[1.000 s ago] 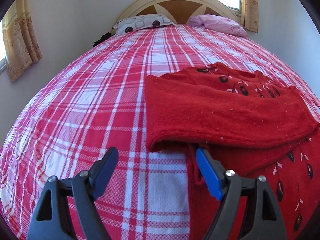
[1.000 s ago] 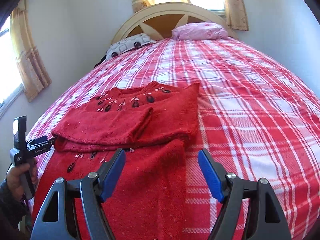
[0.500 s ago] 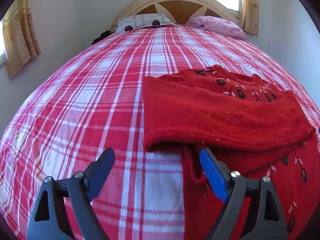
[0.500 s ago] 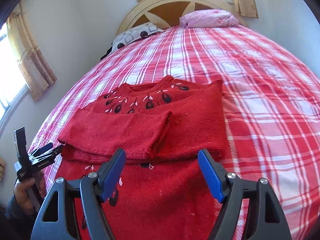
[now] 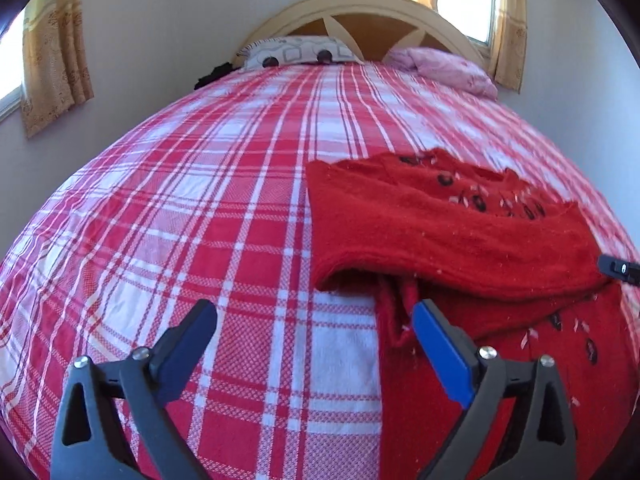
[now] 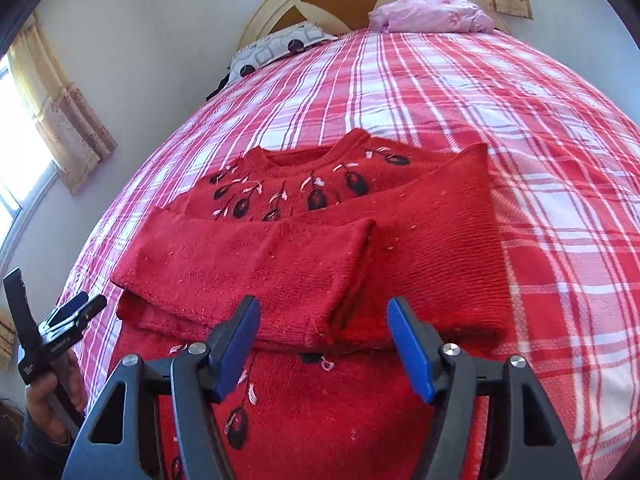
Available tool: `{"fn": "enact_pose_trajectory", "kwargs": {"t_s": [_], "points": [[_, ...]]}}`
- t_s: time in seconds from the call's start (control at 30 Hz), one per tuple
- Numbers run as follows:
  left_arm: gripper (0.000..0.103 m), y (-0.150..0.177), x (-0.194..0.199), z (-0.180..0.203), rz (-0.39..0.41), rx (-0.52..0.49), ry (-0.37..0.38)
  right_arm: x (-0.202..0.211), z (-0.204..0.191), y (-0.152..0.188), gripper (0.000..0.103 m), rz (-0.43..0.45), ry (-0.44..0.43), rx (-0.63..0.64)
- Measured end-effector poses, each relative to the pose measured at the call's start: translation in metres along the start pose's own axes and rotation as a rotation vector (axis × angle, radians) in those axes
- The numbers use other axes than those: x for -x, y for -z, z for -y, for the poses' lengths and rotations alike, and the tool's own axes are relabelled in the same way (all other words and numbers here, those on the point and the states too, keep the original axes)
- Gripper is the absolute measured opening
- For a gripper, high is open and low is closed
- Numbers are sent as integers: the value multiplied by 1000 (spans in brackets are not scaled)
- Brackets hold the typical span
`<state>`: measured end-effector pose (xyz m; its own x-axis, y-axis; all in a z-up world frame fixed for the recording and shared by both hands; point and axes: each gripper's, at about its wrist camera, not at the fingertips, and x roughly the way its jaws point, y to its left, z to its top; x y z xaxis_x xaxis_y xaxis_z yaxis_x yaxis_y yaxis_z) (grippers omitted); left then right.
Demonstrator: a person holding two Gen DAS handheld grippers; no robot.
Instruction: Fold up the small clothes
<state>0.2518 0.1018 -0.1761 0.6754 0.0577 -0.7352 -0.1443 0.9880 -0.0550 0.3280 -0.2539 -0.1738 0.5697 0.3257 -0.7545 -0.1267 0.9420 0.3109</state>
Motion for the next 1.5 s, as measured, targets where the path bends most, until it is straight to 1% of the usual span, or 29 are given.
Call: {"fn": "enact_pose_trajectory", "kwargs": {"t_s": [0.07, 0.13, 0.17, 0.23, 0.27, 0.33, 0.4, 0.47, 0.53, 0.57, 0.63, 0.67, 0.77, 0.87, 1.0, 1.07, 1.17, 1.37, 1.47, 1.5], "points": [[101, 0, -9, 8, -37, -34, 3, -4, -1, 0, 67, -2, -6, -8], [101, 0, -15, 17, -44, -63, 19, -6, -1, -1, 67, -8, -13, -18], [101, -3, -20, 22, -36, -86, 1, -8, -1, -1, 67, -13, -15, -21], [101, -10, -33, 23, -27, -115, -69, -10, 0, -2, 66, -16, -12, -24], [101, -14, -39, 18, -36, -101, -98, -11, 1, -2, 62, -16, -9, -28], [103, -18, -47, 7, -59, -38, -57, -12, 4, -2, 60, -17, 0, -35], [103, -16, -54, 4, -75, -23, -37, -16, 7, -1, 53, -28, 7, -41], [103, -14, -54, 0, -70, 2, -15, -20, 8, -2, 52, -33, 6, -45], [103, -13, -52, -5, -58, 39, -1, -23, 3, -2, 47, -38, 4, -32], [103, -12, -49, -8, -47, 56, 3, -26, 1, -3, 43, -41, 4, -24], [103, -11, -47, -11, -37, 80, 7, -29, -3, -4, 25, -51, 7, -13], [103, -11, -48, -12, -44, 88, 14, -31, -3, -5, 9, -56, 3, -10], [103, -11, -53, -13, -70, 98, 25, -22, -3, -10, 8, -21, 2, -5], [103, -11, -53, -13, -68, 100, 21, 2, -1, -21, 7, 57, 17, 5], [103, -11, -52, -20, -67, 139, 38, 29, 6, -32, 7, 128, 65, 25], [103, -10, -52, -20, -68, 141, 37, 40, 14, -35, 7, 154, 80, 22], [103, -10, -52, -22, -68, 143, 37, 47, 26, -37, 7, 160, 97, 6], [103, -10, -52, -22, -68, 141, 40, 38, 46, -26, 7, 143, 150, -28], [103, -10, -52, -22, -70, 137, 47, 23, 52, -19, 7, 112, 195, -15], [103, -10, -52, -21, -71, 132, 47, 15, 55, -17, 7, 85, 200, -16]]}}
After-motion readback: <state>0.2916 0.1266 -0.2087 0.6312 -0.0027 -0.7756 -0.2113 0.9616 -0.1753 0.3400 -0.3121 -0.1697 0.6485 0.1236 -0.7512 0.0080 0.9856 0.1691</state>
